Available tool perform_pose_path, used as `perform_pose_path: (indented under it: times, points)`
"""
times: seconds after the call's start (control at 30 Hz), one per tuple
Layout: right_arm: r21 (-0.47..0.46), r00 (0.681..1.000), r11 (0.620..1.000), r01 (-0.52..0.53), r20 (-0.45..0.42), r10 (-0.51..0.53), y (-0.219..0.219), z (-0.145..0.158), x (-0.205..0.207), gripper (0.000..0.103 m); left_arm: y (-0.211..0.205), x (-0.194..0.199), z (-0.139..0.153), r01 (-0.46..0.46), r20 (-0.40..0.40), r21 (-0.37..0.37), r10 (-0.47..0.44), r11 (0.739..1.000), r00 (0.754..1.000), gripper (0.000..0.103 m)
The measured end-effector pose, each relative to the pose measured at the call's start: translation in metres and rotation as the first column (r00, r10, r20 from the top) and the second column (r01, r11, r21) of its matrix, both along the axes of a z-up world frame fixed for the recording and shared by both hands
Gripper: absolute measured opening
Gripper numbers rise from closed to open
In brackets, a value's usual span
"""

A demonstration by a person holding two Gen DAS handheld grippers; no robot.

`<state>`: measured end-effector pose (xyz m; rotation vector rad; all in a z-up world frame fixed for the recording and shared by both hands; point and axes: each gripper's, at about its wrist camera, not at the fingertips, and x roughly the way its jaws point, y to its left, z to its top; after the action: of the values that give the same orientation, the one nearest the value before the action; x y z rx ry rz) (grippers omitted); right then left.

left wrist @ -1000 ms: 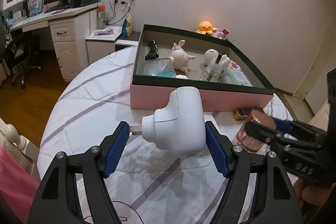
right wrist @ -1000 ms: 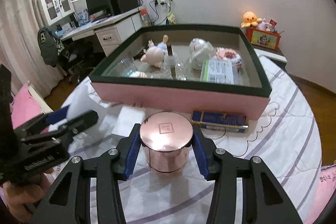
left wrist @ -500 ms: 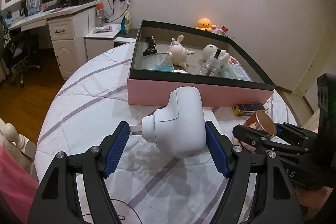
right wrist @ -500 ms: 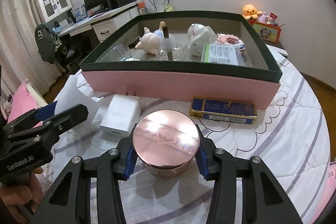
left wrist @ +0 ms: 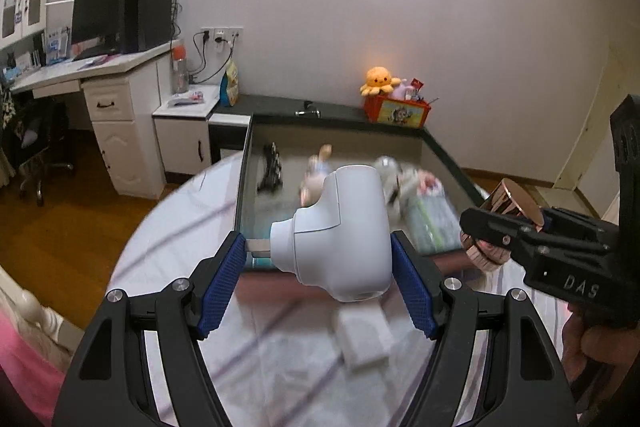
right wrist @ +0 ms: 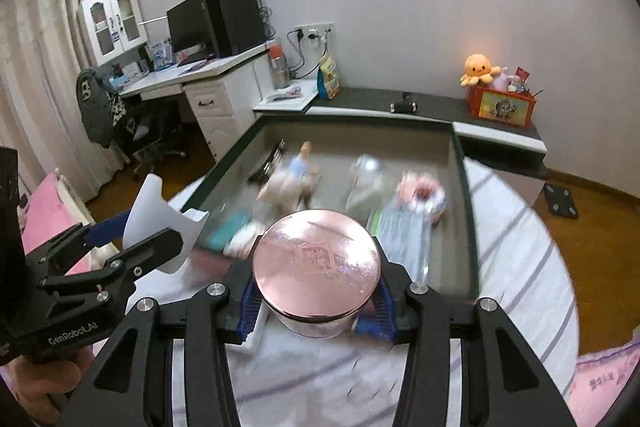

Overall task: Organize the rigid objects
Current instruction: 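Lower hair dryer into pink box with left tool while right tool drops cup in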

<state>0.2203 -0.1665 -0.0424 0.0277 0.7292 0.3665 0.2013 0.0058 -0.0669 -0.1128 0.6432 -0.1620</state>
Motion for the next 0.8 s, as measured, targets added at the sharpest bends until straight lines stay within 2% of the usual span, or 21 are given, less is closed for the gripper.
perform_pose_path:
  times: [0.2,0.43,0.47,0.5,0.53,0.57,0.6,0.63,0.67,0.8]
  points:
    - [-0.013,0.998,1.0,0.028,-0.05,-0.029,-0.002,-0.002,0.048,0.048,-0.007,0.05,0.007,-0.003,-0.027,-0.001,0.003,1.0,1.0,0.074]
    - [0.011,0.993,0.998,0.068,-0.093,-0.066,-0.01,-0.023,0.071,0.048,-0.018,0.085,-0.005,-0.001,-0.082,0.009,0.002,1.0,0.997,0.074]
    - [0.013,0.993,0.997,0.077,-0.094,-0.076,-0.012,-0.024,0.073,0.051,-0.02,0.089,-0.008,-0.003,-0.093,0.02,0.005,1.0,0.996,0.074]
    - [0.009,0.992,0.996,0.093,-0.088,-0.092,-0.014,-0.026,0.074,0.076,-0.022,0.09,-0.009,-0.006,-0.099,0.029,0.009,1.0,0.995,0.075]
    - [0.008,0.991,0.994,0.106,-0.079,-0.105,-0.016,-0.026,0.074,0.088,-0.023,0.093,-0.01,-0.012,-0.103,0.038,0.016,0.999,0.995,0.077]
    - [-0.007,0.988,0.99,0.141,-0.061,-0.141,-0.019,-0.024,0.073,0.093,-0.022,0.094,-0.01,-0.025,-0.102,0.045,0.03,0.999,0.994,0.087]
    - [0.009,0.988,0.99,0.142,-0.06,-0.141,-0.023,-0.024,0.072,0.093,-0.02,0.093,-0.01,-0.041,-0.093,0.046,0.045,0.998,0.995,0.1]
    - [0.023,0.988,0.99,0.14,-0.07,-0.138,-0.023,-0.023,0.072,0.095,-0.018,0.092,-0.008,-0.053,-0.08,0.04,0.056,0.998,0.995,0.103]
    - [0.025,0.985,0.988,0.155,-0.082,-0.152,-0.026,-0.024,0.072,0.103,-0.016,0.09,-0.007,-0.054,-0.068,0.031,0.056,0.998,0.996,0.103]
    - [0.049,0.984,0.985,0.165,-0.074,-0.161,-0.031,-0.02,0.067,0.103,-0.012,0.083,-0.004,-0.06,-0.054,0.028,0.062,0.998,0.997,0.103]
